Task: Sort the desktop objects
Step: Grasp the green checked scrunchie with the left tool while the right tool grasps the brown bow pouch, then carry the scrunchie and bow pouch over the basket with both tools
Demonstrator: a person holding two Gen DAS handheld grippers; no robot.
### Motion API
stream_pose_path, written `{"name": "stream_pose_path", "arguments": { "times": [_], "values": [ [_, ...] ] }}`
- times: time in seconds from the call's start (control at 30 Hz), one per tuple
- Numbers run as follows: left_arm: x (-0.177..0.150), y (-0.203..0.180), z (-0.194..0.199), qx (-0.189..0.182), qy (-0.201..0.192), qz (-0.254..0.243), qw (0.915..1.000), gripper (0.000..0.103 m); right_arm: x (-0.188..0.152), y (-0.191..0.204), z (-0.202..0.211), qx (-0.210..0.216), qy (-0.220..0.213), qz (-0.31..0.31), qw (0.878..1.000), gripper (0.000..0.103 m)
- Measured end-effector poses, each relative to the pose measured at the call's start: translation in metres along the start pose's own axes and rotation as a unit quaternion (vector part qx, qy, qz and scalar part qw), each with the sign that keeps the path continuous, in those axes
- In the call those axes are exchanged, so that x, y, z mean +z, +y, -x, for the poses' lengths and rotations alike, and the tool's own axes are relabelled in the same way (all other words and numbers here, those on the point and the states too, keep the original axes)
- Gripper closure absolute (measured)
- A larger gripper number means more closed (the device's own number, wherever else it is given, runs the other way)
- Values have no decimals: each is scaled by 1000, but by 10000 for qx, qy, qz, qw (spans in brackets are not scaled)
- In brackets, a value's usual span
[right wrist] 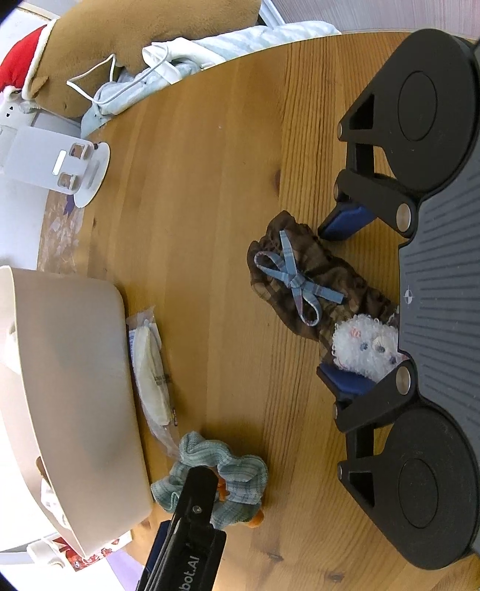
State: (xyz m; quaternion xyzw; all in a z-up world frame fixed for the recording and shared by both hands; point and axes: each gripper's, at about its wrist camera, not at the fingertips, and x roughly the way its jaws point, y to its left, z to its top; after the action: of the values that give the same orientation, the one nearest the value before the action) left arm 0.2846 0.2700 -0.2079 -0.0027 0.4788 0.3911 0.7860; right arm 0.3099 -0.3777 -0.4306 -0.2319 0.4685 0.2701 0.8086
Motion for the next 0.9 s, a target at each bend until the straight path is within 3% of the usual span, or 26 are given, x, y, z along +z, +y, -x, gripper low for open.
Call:
{"name": "stream_pose_path", "arguments": {
  "times": [0.07, 0.17, 0.33, 0.57, 0.63, 0.9],
  "values": [
    [0, -4, -4, 39, 40, -163, 9999, 69, -1, -2, 1, 23, -26, -23, 10000, 40],
    [-2, -5, -12, 93, 225, -274, 9993, 82, -2, -5, 3, 61, -48, -50, 10000, 46],
    [-7, -3, -6, -60, 159, -320, 9993, 92, -7, -12, 9, 134, -78, -258, 9995, 54],
    [-12, -2, 8, -270, 89, -153, 9995, 95, -11, -19, 27, 255, -216, -380, 9987, 60],
    [-15, -2, 11, -276, 46, -126, 9995, 96, -11, -22, 31, 317, -252, -423, 9983, 73],
    [-19, 2, 28, -373, -143, -26, 9992, 96, -11, -29, 41, 418, -328, -491, 9974, 73]
  ]
}}
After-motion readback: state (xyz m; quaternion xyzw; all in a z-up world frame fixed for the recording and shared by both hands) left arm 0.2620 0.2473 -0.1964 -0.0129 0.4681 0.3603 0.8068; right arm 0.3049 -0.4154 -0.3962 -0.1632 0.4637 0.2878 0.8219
